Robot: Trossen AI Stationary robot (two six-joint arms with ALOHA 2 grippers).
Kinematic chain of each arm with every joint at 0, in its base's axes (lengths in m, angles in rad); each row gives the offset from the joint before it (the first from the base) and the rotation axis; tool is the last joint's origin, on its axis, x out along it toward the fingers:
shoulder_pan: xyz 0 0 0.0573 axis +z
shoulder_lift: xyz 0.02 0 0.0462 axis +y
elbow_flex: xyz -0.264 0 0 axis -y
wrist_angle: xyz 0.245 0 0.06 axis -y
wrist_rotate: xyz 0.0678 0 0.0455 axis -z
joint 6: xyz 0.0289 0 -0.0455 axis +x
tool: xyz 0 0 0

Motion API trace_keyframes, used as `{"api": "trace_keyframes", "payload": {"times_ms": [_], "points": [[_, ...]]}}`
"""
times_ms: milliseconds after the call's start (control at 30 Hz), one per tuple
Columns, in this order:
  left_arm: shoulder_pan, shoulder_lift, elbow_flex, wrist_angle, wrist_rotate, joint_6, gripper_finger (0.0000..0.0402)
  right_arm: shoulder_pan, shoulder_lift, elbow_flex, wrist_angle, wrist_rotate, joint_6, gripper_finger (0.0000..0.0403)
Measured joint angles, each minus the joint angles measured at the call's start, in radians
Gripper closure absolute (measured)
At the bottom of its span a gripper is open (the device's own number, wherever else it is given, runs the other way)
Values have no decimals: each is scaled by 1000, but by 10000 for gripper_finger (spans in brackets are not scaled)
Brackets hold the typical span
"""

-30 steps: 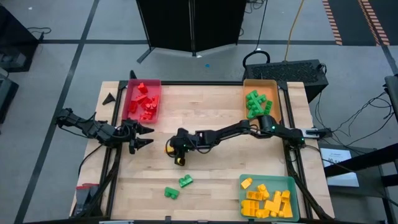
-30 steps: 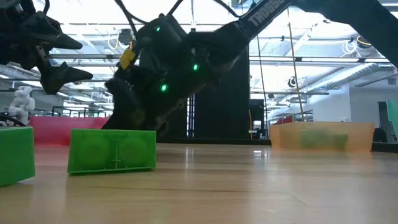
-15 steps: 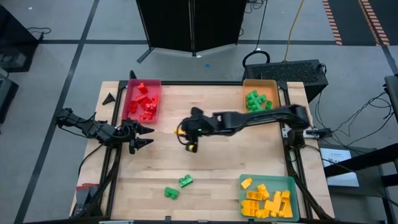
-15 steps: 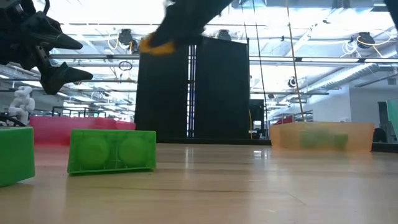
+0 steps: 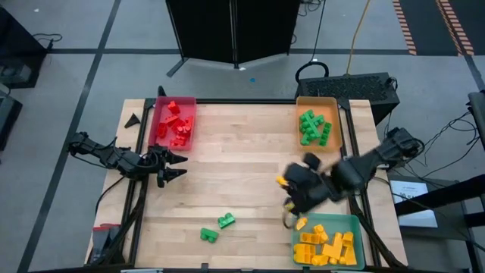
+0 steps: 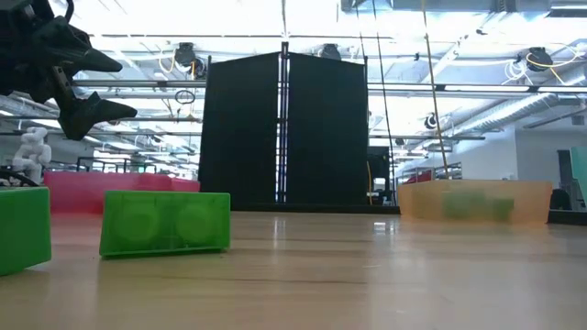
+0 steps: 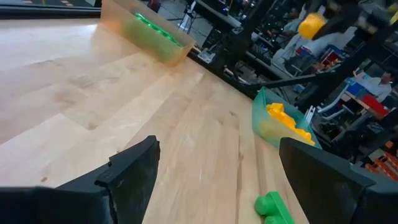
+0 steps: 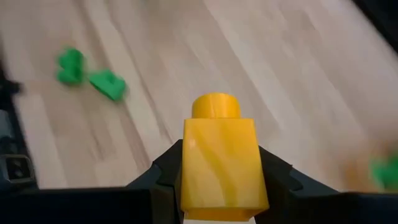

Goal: Sort blocks
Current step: Put the yellow game piece into the blue bin

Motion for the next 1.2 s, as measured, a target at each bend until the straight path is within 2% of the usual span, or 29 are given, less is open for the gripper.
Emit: {"api": "trace_keyframes", "payload": {"times_ms": [100,233,333,500,567,667,800,1000,1200], "points": [[0,0,0,0,0,0,70,118,11,-9,-172,32,303,294],[0,0,0,-1,0,0,70,246,30,-75,-250,-20,665,294],[0,0,0,-2,0,1,70,325,30,-145,-254,-119,899,294],[0,0,0,-2,-15,-2,70,432,30,-233,-244,-387,1207,294],[0,0,0,-2,-22,-2,70,471,29,-247,-216,-453,1265,294],[0,0,0,-3,-29,-1,70,521,30,-249,-205,-479,1336,294],[0,0,1,-5,-30,-1,70,546,30,-249,-206,-546,1349,294],[0,0,1,-6,-30,-1,70,552,46,-256,-204,-557,1349,294],[0,0,1,-6,-30,-1,70,550,65,-347,-111,-605,1345,294]]}}
